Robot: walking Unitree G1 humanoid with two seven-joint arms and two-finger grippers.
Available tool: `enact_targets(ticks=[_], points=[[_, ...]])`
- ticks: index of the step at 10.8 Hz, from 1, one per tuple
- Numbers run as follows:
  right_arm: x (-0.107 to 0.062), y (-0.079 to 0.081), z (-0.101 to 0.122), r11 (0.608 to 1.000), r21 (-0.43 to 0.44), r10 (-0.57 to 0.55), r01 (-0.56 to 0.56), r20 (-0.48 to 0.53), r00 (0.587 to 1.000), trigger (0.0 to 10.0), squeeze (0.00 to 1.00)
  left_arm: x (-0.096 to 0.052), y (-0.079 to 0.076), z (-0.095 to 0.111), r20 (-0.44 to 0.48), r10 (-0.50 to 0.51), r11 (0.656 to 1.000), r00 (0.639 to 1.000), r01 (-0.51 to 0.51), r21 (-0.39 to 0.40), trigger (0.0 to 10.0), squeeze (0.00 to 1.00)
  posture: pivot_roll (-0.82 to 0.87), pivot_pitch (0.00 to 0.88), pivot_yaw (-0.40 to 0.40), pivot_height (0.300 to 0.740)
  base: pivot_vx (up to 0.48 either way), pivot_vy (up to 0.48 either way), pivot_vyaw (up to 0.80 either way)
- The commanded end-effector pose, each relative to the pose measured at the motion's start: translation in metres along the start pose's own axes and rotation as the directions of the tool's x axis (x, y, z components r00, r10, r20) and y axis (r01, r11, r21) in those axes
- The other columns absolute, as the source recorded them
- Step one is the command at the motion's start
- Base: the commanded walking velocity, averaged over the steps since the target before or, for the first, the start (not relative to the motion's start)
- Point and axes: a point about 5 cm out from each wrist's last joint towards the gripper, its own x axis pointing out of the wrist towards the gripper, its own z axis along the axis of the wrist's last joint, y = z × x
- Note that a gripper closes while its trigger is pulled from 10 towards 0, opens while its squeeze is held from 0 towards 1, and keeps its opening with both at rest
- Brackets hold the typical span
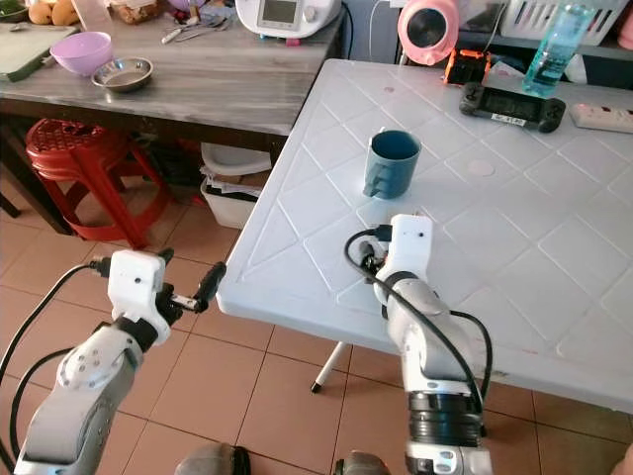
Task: Setting the table
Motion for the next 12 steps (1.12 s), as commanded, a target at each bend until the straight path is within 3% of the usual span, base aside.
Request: enact_targets(ticks=[1,6,10,12], points=[[0.001,-0.005,-0.020,1.000,0.021,-0.002,0.004,-0.113,0.994,0.0,0.00,0.002,0.000,0.004,0.000,-0.015,1.000,1.000,0.015,0.022,10.0,0.00,0.04,0.075,0.036,0.740,0.000,0.000,0.00],[-0.004,-0.021,-0.040,1.000,-0.005,0.023,-0.025,-0.251,0.968,0.0,0.00,0.001,-0.002,-0.001,-0.035,-0.050,0.998,0.998,0.050,0.021,10.0,0.00,0.03,0.072,0.039,0.740,0.000,0.000,0.00],[-0.006,-0.027,-0.047,1.000,0.016,0.026,-0.022,-0.285,0.958,0.0,0.00,-0.006,-0.020,-0.001,-0.013,-0.287,0.958,0.958,0.287,-0.032,10.0,0.00,0.03,0.055,0.030,0.740,0.000,0.000,0.00],[-0.005,-0.025,-0.048,0.998,0.066,0.023,-0.004,-0.286,0.958,0.0,0.00,-0.003,-0.018,0.001,-0.004,-0.288,0.957,0.958,0.288,-0.027,10.0,0.00,0.03,0.041,0.027,0.740,0.000,0.000,0.00]])
